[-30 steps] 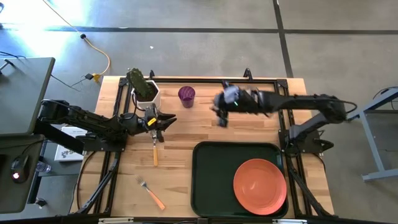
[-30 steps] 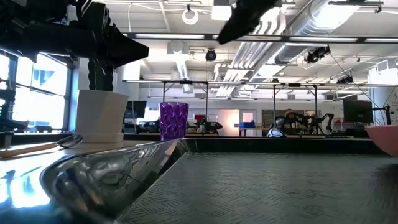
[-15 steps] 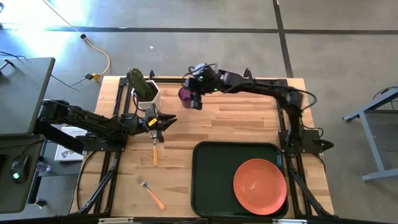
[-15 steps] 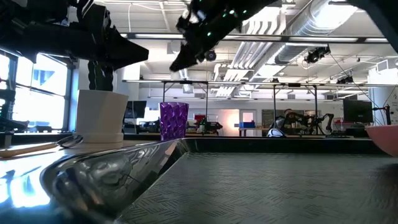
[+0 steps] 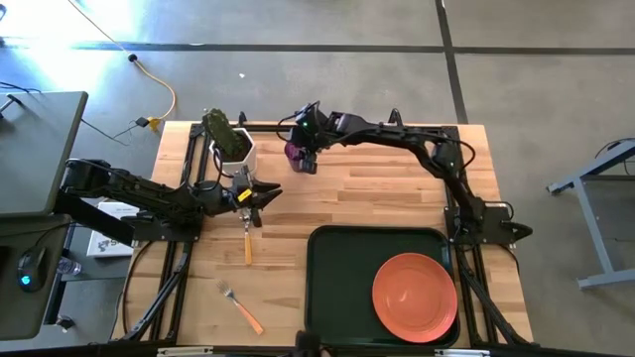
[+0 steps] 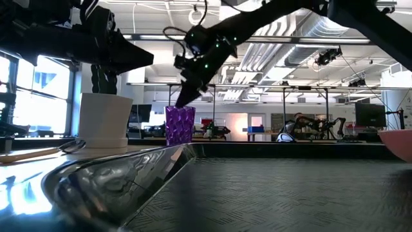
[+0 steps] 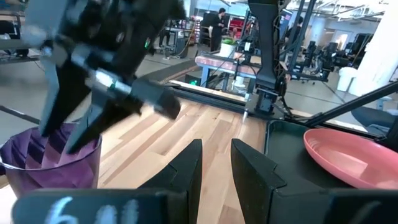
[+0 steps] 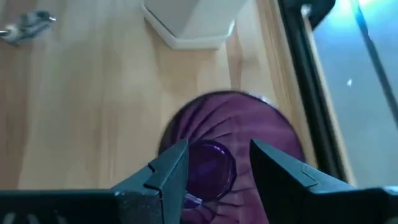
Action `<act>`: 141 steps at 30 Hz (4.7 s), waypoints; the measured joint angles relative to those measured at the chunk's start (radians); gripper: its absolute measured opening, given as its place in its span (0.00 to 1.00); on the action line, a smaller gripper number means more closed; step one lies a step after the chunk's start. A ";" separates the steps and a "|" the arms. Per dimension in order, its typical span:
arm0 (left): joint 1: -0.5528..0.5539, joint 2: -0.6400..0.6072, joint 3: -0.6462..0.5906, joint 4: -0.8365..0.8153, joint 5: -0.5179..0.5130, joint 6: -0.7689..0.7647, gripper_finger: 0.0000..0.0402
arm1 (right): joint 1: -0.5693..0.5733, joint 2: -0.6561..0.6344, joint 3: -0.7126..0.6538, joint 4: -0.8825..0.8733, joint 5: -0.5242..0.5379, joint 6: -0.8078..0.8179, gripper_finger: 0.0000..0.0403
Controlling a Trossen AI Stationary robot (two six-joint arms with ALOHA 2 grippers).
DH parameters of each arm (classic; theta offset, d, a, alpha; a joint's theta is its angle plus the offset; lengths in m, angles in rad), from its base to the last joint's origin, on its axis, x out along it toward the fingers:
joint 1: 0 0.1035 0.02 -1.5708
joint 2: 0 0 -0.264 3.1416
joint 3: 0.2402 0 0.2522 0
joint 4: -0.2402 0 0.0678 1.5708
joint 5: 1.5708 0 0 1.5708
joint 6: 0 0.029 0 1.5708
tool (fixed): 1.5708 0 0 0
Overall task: Pick and place plate/cup/fork/spoon on tray
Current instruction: Put the violet cup on the black serving tray to the top left of the orange plate, then put the yellow spoon on the black serving tray to left of the orange plate
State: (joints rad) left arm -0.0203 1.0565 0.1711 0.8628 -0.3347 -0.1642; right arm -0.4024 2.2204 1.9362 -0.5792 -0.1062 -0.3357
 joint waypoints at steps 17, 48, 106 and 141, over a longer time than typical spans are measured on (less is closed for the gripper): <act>0.000 0.000 0.000 0.001 -0.017 0.009 0.19 | -0.019 0.014 0.032 -0.067 0.026 0.002 0.40; 0.000 0.000 0.000 -0.005 -0.056 0.010 0.19 | -0.107 0.011 0.011 -0.137 -0.027 0.151 0.25; 0.000 0.000 0.001 -0.058 -0.124 -0.061 0.19 | 0.464 -0.690 -0.951 0.187 0.041 0.494 0.02; 0.000 0.001 0.001 -0.077 -0.104 -0.080 0.19 | 0.595 -0.960 -0.982 0.185 0.633 0.597 0.37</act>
State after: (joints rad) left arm -0.0200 1.0572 0.1719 0.7856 -0.4392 -0.2438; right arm 0.1927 1.2606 0.9542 -0.3942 0.5266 0.2617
